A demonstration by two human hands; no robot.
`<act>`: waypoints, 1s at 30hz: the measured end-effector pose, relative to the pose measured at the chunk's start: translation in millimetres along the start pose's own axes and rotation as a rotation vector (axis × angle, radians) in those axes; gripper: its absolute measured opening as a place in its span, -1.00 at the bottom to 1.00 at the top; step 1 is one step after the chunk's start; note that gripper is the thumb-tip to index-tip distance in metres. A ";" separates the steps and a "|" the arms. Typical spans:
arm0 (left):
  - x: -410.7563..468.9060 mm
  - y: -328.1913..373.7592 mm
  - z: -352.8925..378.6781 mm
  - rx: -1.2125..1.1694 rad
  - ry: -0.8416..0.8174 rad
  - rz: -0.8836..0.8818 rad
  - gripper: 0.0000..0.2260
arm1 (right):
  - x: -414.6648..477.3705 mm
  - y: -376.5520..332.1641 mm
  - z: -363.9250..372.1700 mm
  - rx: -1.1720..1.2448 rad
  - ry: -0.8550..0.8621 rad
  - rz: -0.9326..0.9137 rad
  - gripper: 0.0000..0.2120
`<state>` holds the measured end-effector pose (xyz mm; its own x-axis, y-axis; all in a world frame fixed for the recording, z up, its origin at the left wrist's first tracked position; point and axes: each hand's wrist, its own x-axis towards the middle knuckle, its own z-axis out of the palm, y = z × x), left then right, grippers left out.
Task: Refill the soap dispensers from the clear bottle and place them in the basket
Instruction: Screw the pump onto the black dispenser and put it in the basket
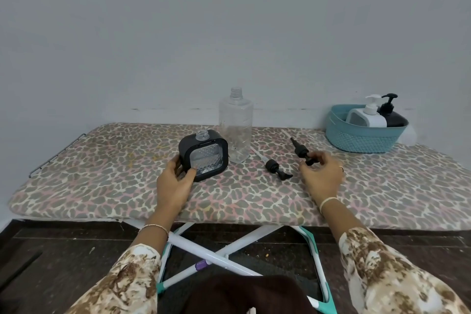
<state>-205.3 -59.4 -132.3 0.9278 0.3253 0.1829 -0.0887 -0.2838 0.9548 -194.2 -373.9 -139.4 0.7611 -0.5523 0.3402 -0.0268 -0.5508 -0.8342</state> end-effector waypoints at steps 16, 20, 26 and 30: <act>-3.6 5.6 -4.4 -0.071 -0.034 -0.028 -0.48 | -28.4 -123.5 -11.7 0.674 0.168 -0.221 -0.73; -5.1 8.8 -5.2 -0.057 -0.031 -0.032 -0.49 | -31.8 -153.1 -7.1 0.719 0.113 -0.305 -0.73; -5.8 10.1 -6.6 -0.056 -0.029 -0.039 -0.49 | -31.1 -179.8 15.7 0.815 0.037 -0.294 -0.74; -5.3 11.0 -6.5 -0.048 -0.030 -0.036 -0.49 | -25.5 -205.0 31.4 0.814 -0.002 -0.349 -0.73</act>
<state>-213.5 -58.4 -121.2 0.9410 0.3071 0.1422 -0.0720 -0.2290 0.9708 -187.8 -227.2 9.2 0.6412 -0.4344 0.6326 0.6760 -0.0704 -0.7335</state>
